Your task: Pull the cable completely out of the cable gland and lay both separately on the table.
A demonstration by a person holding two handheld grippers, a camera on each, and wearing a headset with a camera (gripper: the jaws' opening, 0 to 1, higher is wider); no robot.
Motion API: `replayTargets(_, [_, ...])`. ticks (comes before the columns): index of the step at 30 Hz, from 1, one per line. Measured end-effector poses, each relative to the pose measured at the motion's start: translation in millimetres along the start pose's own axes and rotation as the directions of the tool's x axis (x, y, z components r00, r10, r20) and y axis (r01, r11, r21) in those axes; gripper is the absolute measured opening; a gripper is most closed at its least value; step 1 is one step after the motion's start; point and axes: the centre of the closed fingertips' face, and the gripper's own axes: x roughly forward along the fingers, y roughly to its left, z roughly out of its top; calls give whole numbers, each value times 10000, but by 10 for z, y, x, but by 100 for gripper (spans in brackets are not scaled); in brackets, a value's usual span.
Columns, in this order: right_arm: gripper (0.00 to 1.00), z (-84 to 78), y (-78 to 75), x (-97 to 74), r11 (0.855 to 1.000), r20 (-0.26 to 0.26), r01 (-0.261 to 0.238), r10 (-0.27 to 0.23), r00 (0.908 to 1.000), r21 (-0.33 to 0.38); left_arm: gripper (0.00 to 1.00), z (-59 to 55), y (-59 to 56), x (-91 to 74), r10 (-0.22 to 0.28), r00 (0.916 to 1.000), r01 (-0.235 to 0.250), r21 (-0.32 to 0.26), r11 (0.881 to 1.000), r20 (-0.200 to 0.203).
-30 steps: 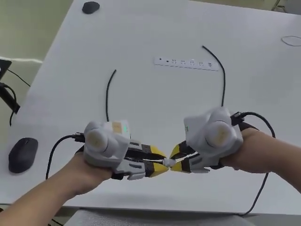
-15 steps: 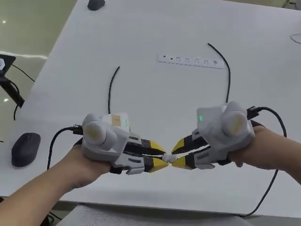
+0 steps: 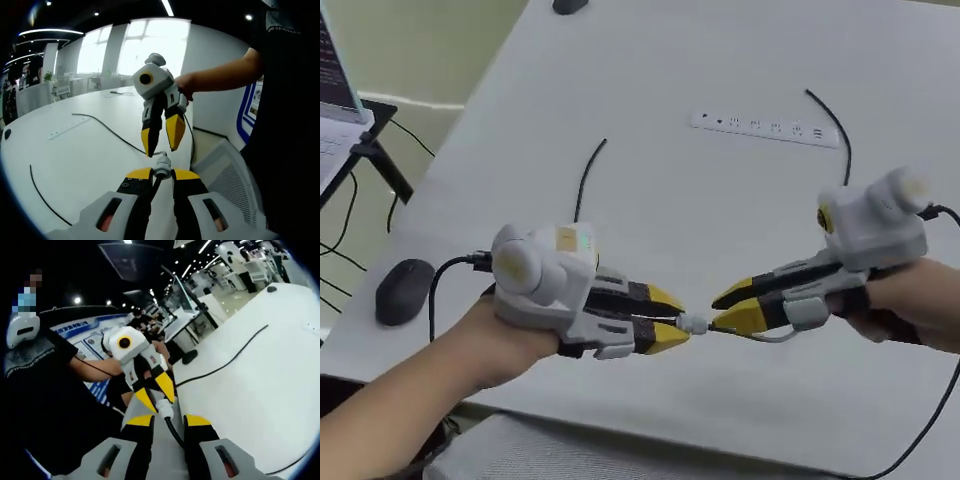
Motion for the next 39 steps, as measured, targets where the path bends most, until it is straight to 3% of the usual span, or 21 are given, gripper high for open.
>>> replayTargets(2, [19, -32, 37, 8, 9969, -124, -557, 565, 9983, 562, 15, 38, 0, 23, 90, 10000, -89, 83, 9999, -33])
replayTargets(6, [18, 6, 42, -2, 9932, 47, -985, 984, 9951, 626, 15, 55, -3, 66, 210, 9996, -205, 245, 9995, -206])
replayTargets(20, [9, -38, 35, -29, 9867, -248, -1450, 1472, 9888, 732, 15, 22, 24, 181, 513, 9972, -506, 131, 9986, -549])
replayTargets(27, [9, -125, 82, 8, 9881, -700, -1386, 1431, 9872, 661, 14, 30, -45, 214, 248, 9976, -245, 54, 9997, -639])
replayTargets(28, [8, -120, 41, 17, 9926, -688, -1212, 1214, 9902, 61, 14, 14, -39, 215, 249, 9971, -245, 67, 9997, -718])
replayTargets(31, [7, -108, 43, 26, 9946, -648, -990, 969, 9932, -299, 14, 12, -35, 209, 212, 9971, -218, -76, 9997, -728])
replayTargets(32, [7, -95, 43, 30, 9912, -643, -867, 805, 9947, -999, 14, 18, -34, 202, 193, 9973, -203, -132, 9997, -711])
replayTargets(34, [7, -101, 56, 32, 9862, -799, -665, 549, 9953, -1515, 14, 23, -38, 193, 107, 9979, -128, -330, 9994, -644])
replayTargets(37, [7, -105, 70, 43, 9606, -1043, -153, -143, 9944, -2775, 14, 8, -27, 177, -6, 9988, -30, -729, 9973, -496])
replayTargets(39, [7, -107, 67, 56, 9269, -1113, 220, -685, 9914, -3747, 14, -2, -24, 171, -51, 9989, 9, -908, 9959, -461])
